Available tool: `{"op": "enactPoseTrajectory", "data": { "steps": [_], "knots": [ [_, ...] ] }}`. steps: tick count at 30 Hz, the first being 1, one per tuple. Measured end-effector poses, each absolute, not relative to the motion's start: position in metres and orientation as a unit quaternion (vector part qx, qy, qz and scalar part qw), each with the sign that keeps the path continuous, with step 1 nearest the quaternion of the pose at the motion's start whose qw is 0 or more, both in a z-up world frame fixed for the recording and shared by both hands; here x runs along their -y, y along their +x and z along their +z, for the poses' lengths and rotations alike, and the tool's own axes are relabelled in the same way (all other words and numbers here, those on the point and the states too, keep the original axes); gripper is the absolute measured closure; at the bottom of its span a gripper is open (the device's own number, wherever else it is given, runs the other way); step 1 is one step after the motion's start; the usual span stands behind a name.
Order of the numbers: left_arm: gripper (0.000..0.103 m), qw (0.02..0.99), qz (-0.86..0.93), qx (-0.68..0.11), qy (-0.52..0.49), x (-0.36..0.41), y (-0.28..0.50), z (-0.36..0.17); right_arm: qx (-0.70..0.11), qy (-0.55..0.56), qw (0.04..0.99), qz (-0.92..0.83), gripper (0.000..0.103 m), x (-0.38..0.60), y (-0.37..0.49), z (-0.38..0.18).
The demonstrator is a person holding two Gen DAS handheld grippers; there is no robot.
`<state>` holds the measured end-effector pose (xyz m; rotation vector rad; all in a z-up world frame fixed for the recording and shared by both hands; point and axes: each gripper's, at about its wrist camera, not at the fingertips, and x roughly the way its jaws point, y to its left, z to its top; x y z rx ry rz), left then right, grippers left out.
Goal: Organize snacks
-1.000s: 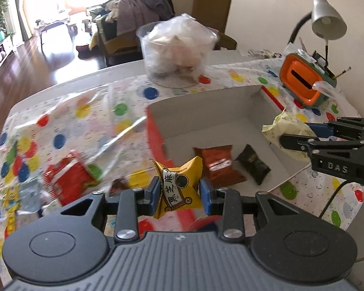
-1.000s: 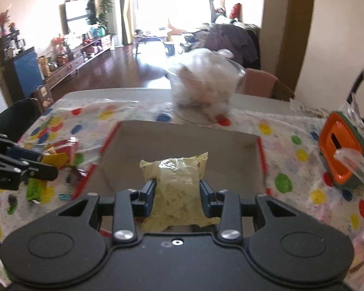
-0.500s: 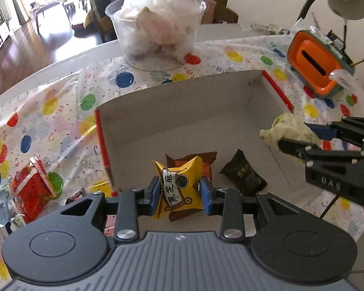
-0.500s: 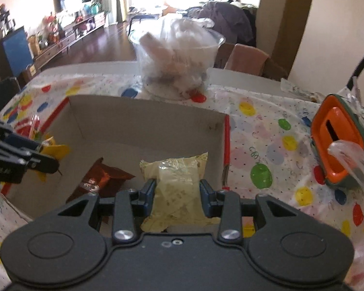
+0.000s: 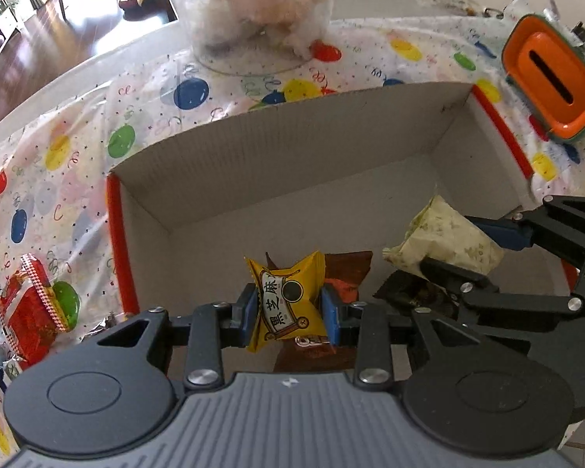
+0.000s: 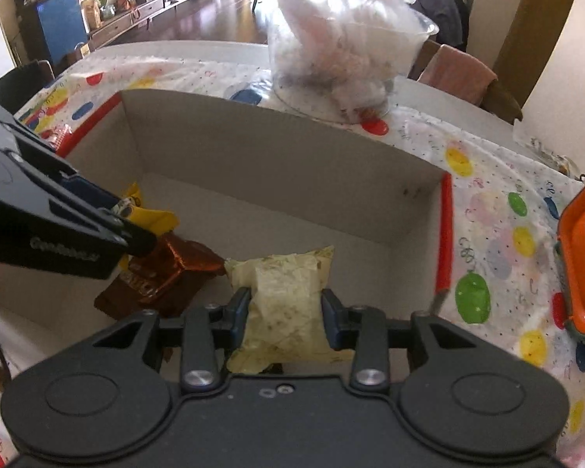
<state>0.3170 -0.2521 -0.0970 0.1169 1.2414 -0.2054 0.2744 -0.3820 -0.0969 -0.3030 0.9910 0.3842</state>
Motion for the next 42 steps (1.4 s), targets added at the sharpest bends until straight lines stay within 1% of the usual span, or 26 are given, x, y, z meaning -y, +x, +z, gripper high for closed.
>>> {"op": "enactPoseTrajectory", "data": {
  "steps": [9, 13, 15, 18, 28, 36, 37, 40, 42],
  "knots": [
    [0.068, 0.789, -0.097, -0.602, 0.073, 0.258, 0.326, -0.107, -0.487, -0.142, 0.841, 0.189, 0.064, 0.381, 0.278, -0.107],
    [0.065, 0.792, -0.093, -0.600, 0.070, 0.257, 0.324, -0.106, -0.486, -0.138, 0.842, 0.191, 0.061, 0.383, 0.277, -0.105],
    [0.063, 0.797, -0.096, -0.592, 0.068, 0.256, 0.322, -0.103, -0.482, -0.134, 0.844, 0.192, 0.058, 0.384, 0.274, -0.103],
    [0.063, 0.803, -0.100, -0.584, 0.063, 0.254, 0.317, -0.097, -0.474, -0.125, 0.849, 0.196, 0.055, 0.387, 0.271, -0.096],
    [0.062, 0.834, -0.106, -0.540, 0.036, 0.241, 0.290, -0.066, -0.442, -0.089, 0.868, 0.209, 0.052, 0.395, 0.249, -0.065],
    [0.061, 0.856, -0.107, -0.506, 0.017, 0.224, 0.260, -0.041, -0.415, -0.065, 0.881, 0.219, 0.046, 0.394, 0.229, -0.039],
    [0.061, 0.859, -0.108, -0.500, 0.017, 0.222, 0.254, -0.037, -0.411, -0.062, 0.882, 0.222, 0.046, 0.393, 0.227, -0.036],
    [0.053, 0.870, -0.106, -0.481, 0.016, 0.216, 0.241, -0.028, -0.397, -0.059, 0.888, 0.225, 0.044, 0.390, 0.220, -0.028],
    [0.052, 0.876, -0.103, -0.472, 0.016, 0.212, 0.233, -0.022, -0.388, -0.061, 0.891, 0.228, 0.041, 0.387, 0.215, -0.023]
  ]
}}
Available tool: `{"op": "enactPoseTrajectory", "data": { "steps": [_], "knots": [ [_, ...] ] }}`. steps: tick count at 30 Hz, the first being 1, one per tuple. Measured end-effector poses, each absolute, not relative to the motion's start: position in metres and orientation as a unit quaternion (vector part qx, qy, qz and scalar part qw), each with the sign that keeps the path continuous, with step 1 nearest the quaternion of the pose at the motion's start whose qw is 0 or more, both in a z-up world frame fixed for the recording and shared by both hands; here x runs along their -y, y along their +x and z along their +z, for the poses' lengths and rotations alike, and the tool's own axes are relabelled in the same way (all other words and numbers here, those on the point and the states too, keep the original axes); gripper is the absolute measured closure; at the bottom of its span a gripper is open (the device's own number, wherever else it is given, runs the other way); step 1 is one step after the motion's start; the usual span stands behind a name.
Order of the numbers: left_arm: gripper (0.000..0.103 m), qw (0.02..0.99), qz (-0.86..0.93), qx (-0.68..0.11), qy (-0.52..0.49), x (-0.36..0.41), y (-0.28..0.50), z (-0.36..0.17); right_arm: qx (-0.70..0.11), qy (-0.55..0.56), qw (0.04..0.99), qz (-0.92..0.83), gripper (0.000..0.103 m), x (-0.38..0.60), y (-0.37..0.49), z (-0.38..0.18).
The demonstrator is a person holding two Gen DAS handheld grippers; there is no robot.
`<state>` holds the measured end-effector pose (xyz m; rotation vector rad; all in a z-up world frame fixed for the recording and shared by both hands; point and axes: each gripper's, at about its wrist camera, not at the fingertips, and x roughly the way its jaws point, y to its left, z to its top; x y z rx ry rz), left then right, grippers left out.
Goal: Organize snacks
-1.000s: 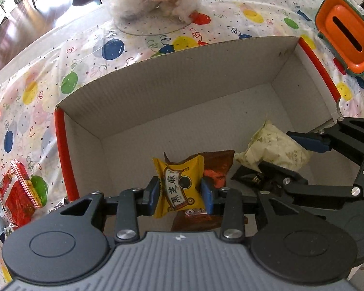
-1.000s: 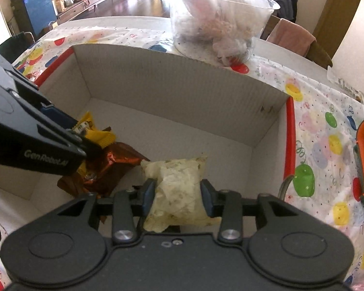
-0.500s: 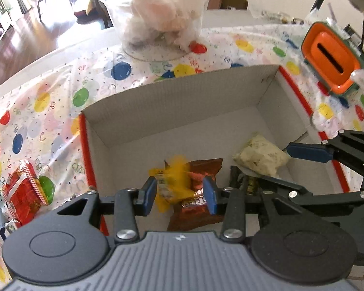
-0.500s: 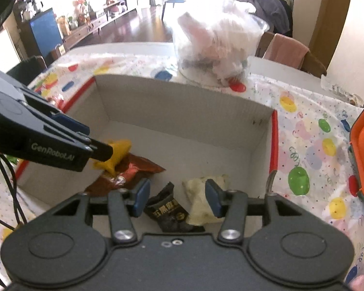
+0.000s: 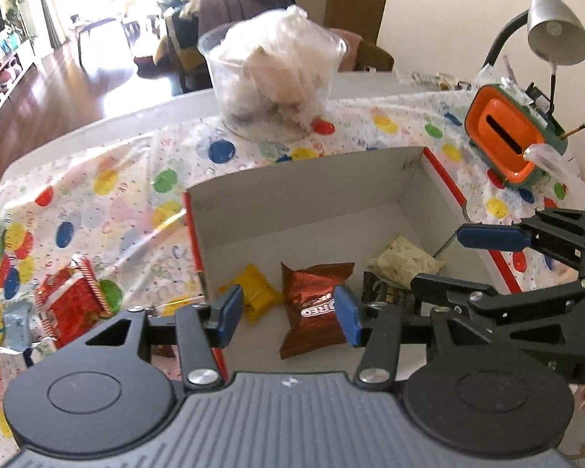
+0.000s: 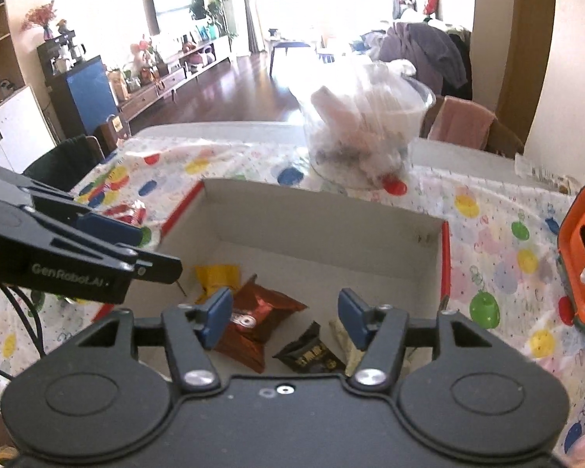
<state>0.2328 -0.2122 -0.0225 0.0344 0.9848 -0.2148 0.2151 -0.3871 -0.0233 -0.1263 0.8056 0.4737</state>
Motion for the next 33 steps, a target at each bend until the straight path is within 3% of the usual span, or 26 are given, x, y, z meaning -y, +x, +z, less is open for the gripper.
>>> {"op": "enactPoseTrajectory", "data": {
  "steps": [6, 11, 21, 33],
  "knots": [
    [0.051, 0.889, -0.098, -0.447, 0.010, 0.195, 0.210, -0.009, -0.375, -0.044, 0.894, 0.239, 0.036, 0.376, 0.201, -0.012],
    [0.037, 0.907, -0.095, -0.409, 0.016, 0.176, 0.188, 0.002, -0.359, -0.037, 0.900, 0.246, 0.022, 0.357, 0.186, -0.003],
    [0.028, 0.923, -0.088, -0.374, 0.006, 0.116, 0.156, 0.011, -0.338, -0.028, 0.906, 0.251, 0.005, 0.306, 0.164, 0.002],
    [0.020, 0.928, -0.056, -0.369, 0.008, 0.023, 0.135, -0.001, -0.331, -0.032, 0.902, 0.275, 0.000, 0.222, 0.141, -0.007]
  ]
}}
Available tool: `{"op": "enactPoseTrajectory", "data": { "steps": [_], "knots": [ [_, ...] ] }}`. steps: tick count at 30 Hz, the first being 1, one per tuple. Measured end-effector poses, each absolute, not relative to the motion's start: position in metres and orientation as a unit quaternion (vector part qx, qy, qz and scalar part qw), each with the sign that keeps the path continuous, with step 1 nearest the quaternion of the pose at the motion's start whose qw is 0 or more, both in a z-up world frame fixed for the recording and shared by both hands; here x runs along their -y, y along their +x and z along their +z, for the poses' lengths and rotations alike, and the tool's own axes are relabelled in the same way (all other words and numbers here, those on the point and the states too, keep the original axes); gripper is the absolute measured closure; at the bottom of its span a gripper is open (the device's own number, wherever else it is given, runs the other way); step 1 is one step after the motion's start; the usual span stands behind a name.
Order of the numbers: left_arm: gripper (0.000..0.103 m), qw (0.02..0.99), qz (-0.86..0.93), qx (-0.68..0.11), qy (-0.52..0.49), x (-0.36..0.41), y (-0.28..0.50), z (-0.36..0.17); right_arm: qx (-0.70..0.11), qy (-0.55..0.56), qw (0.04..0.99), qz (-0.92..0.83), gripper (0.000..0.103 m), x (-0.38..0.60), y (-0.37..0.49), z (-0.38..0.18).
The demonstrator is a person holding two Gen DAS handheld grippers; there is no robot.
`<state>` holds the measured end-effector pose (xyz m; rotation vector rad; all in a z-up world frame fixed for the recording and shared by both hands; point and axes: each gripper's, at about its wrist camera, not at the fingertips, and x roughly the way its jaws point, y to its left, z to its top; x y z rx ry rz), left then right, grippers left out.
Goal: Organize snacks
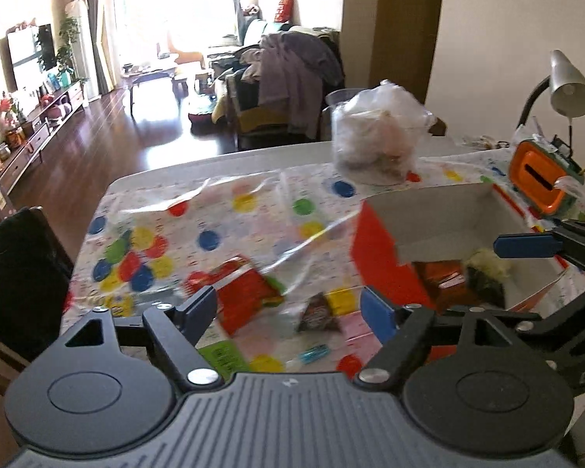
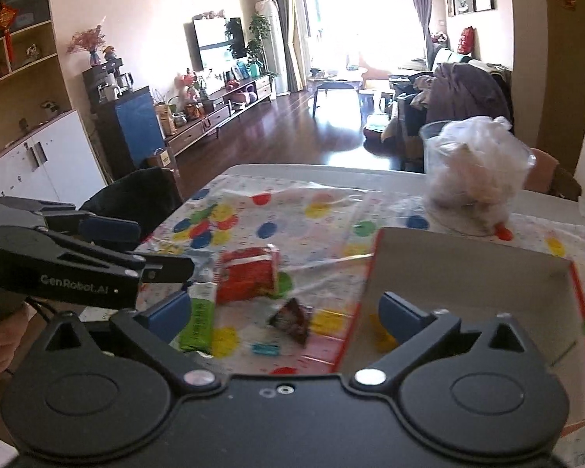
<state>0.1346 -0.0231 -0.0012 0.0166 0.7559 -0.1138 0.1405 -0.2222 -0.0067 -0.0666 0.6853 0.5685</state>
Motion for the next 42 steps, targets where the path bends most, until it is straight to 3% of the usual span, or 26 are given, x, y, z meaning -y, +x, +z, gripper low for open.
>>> {"op": "enactPoseTrajectory", "data": {
  "steps": [16, 34, 38, 42],
  "knots": [
    [0.019, 0.902, -0.017, -0.431, -0.008, -0.094, 0.123, -0.054, -0.388, -0.048, 0.877, 0.277, 0.000, 0.133, 0.153, -0.063],
    [0.019, 0.857, -0.020, -0.513, -0.045, -0.103, 0.117, -0.133, -0.461, -0.101, 0.831, 0.293, 0.002, 0.069, 0.197, -0.125],
    [0.019, 0.856, -0.014, -0.514, -0.050, -0.102, 0.120, -0.140, -0.471, -0.111, 0.825, 0.293, 0.007, 0.059, 0.205, -0.134],
    [0.021, 0.857, -0.007, -0.514, -0.040, -0.099, 0.122, -0.144, -0.478, -0.124, 0.817, 0.299, 0.020, 0.048, 0.210, -0.142]
  ]
}}
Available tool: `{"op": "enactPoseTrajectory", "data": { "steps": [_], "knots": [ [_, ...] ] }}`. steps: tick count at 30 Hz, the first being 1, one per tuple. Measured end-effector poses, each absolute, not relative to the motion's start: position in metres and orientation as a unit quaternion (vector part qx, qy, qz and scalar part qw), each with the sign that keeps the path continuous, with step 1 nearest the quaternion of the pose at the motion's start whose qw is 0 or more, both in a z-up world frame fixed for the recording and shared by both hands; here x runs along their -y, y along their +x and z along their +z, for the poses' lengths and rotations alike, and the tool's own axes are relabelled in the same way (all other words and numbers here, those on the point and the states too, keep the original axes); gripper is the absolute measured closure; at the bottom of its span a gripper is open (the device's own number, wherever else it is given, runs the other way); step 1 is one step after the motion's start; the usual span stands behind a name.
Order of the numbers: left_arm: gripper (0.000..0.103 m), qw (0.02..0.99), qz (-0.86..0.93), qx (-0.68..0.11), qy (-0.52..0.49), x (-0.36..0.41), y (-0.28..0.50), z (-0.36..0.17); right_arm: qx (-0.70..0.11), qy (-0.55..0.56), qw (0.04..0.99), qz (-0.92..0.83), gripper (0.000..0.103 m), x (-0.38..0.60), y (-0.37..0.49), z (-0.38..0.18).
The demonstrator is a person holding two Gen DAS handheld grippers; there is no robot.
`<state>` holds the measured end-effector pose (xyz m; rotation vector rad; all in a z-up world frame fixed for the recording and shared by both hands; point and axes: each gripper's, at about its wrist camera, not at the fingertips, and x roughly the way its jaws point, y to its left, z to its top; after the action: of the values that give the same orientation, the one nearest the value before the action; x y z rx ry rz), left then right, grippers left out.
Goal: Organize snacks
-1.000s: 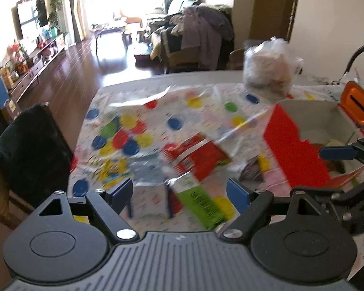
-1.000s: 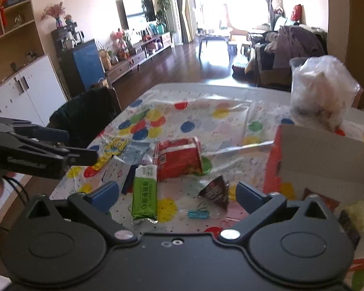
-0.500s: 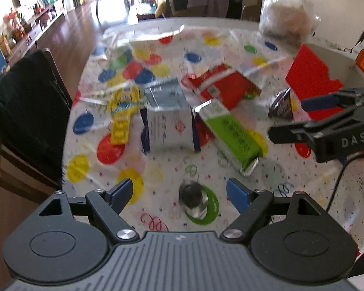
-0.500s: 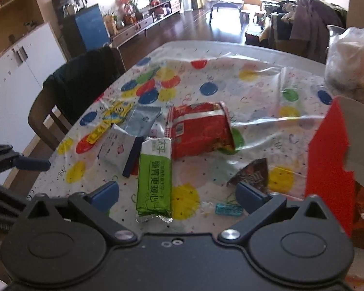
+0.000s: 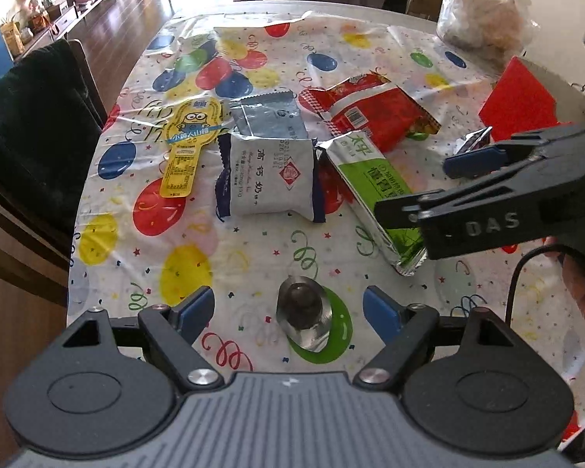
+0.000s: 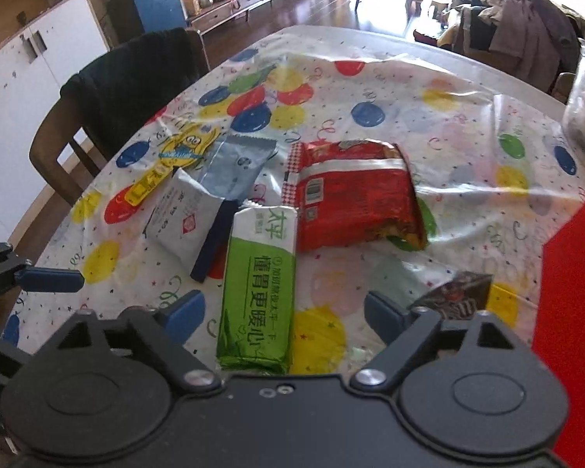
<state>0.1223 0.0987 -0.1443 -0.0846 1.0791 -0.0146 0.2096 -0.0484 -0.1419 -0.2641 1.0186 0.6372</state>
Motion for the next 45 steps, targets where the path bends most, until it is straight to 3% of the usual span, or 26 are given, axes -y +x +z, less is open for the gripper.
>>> {"op": "enactPoseTrajectory", "data": {
  "steps": [5, 13, 17, 45],
  "knots": [
    [0.043, 0.854, -0.009, -0.520, -0.027, -0.091, 0.124, -0.152, -0.479, -0.141, 0.811, 0.304, 0.030, 0.036, 0.211, -0.149],
    [0.062, 0.852, -0.017, -0.524, -0.007, -0.080, 0.122, -0.159, -0.477, -0.165, 0.809, 0.300, 0.045, 0.027, 0.208, -0.157],
    [0.069, 0.853, -0.014, -0.522, -0.003, -0.079, 0.122, -0.159, -0.476, -0.171, 0.807, 0.305, 0.061, 0.025, 0.205, -0.158],
    [0.071, 0.863, -0.009, -0.504, -0.036, -0.090, 0.109, -0.112, -0.479, -0.059, 0.830, 0.280, 0.062, 0.103, 0.160, -0.095]
  ]
}}
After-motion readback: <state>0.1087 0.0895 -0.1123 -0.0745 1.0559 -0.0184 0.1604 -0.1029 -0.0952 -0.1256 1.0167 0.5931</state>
